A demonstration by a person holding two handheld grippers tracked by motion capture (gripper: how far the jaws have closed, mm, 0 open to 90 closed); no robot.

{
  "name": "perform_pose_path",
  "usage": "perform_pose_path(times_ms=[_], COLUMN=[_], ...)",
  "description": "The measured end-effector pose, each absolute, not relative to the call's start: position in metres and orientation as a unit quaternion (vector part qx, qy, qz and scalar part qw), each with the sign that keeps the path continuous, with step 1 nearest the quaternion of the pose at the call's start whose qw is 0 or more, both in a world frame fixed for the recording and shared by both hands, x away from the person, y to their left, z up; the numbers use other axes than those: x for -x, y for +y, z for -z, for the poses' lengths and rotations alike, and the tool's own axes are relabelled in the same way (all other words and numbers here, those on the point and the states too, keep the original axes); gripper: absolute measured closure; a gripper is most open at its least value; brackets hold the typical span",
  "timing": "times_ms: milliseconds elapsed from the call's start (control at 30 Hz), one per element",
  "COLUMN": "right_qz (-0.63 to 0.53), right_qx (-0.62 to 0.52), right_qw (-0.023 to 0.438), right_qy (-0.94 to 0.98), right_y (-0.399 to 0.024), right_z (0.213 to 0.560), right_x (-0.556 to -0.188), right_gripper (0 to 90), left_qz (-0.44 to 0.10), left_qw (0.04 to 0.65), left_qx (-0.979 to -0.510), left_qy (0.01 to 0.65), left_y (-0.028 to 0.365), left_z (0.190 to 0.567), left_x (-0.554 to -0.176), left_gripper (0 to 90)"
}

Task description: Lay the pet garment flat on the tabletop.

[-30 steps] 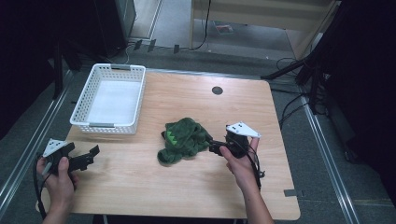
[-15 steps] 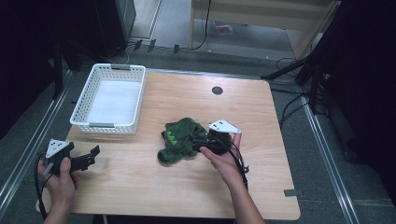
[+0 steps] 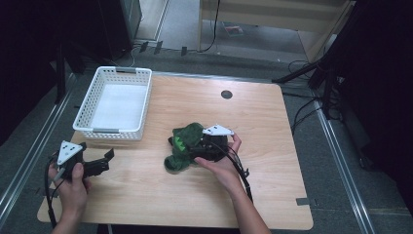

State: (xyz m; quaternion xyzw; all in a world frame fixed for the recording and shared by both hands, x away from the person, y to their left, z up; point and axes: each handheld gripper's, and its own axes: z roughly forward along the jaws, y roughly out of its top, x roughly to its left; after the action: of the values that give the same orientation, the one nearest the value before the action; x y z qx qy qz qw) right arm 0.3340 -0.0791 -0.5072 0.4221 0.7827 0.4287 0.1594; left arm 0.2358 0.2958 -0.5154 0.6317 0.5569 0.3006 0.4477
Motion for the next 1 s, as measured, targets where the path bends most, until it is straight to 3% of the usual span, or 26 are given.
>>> perform_pose_path(times_ms=[133,233,300,333,400,433,500,533,1000], right_qz=[-0.421,-0.418,-0.421,-0.421,-0.432,-0.432,-0.44,-0.447,-0.5], right_qx=[-0.419,-0.426,-0.429,-0.429,-0.423,-0.423,-0.426,-0.427,-0.428], right_qw=[0.161,0.179,0.175,0.175,0.155,0.155,0.151,0.15,0.121], right_qy=[0.788,0.782,0.779,0.779,0.781,0.781,0.776,0.772,0.743], right_y=[-0.079,-0.081,-0.082,-0.082,-0.086,-0.086,-0.09,-0.091,-0.107], right_z=[0.511,0.513,0.515,0.515,0.519,0.519,0.52,0.519,0.503], right_x=[-0.336,-0.336,-0.336,-0.336,-0.335,-0.335,-0.333,-0.333,-0.321], right_gripper=[13.3,24.9,39.0,39.0,58.0,58.0,72.3,75.2,79.3], left_qz=[-0.291,-0.284,-0.284,-0.284,-0.275,-0.275,-0.261,-0.256,-0.157], left_qw=[0.467,0.482,0.49,0.49,0.496,0.496,0.492,0.489,0.426], left_qx=[-0.646,-0.657,-0.658,-0.658,-0.665,-0.665,-0.685,-0.693,-0.798], left_qy=[0.529,0.506,0.496,0.496,0.485,0.485,0.47,0.464,0.396], left_y=[0.268,0.241,0.228,0.228,0.212,0.212,0.195,0.189,0.125], left_z=[0.5,0.489,0.488,0.488,0.494,0.494,0.503,0.505,0.538], left_x=[-0.245,-0.261,-0.267,-0.267,-0.271,-0.271,-0.275,-0.277,-0.276], left_gripper=[0.0,0.0,0.0,0.0,0.0,0.0,0.0,0.0,0.1])
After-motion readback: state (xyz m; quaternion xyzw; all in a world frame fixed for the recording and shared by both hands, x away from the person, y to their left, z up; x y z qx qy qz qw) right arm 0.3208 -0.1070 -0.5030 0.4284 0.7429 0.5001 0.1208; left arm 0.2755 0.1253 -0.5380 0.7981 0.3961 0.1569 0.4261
